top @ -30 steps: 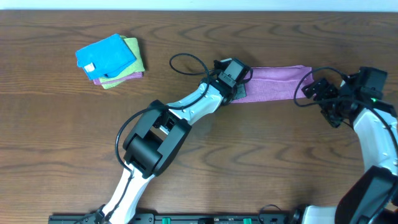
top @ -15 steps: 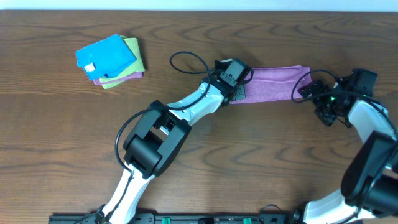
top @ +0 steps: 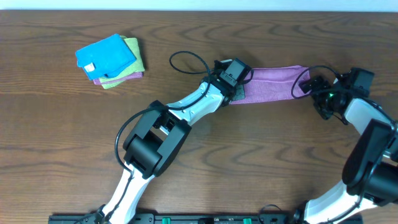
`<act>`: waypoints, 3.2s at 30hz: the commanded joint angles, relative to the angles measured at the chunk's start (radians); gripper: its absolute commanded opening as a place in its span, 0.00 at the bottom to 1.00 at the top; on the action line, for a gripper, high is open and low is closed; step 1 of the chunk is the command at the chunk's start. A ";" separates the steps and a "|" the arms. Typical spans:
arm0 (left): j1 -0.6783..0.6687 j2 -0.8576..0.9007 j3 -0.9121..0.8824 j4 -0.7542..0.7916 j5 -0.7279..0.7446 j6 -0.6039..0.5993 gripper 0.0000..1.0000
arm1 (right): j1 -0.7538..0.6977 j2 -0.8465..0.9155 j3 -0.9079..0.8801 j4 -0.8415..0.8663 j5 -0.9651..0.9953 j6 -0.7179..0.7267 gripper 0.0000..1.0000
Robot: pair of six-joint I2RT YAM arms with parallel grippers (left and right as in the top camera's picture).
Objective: Fold the cloth
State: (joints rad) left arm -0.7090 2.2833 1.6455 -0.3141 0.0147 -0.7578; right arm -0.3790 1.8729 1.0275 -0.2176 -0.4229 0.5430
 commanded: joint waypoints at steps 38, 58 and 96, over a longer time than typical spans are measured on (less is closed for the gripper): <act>0.002 0.013 0.001 -0.049 -0.022 0.026 0.06 | 0.154 0.003 0.004 0.067 0.027 -0.211 0.01; 0.009 0.011 0.009 -0.116 -0.016 0.123 0.06 | 0.219 -0.193 0.008 0.024 0.214 -0.355 0.01; 0.073 -0.003 0.072 -0.154 0.068 0.175 0.06 | 0.473 -0.207 0.054 -0.043 0.213 -0.515 0.01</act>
State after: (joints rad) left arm -0.6537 2.2814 1.6951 -0.4618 0.0605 -0.5972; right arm 0.0776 1.6817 1.0615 -0.2581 -0.2089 0.0429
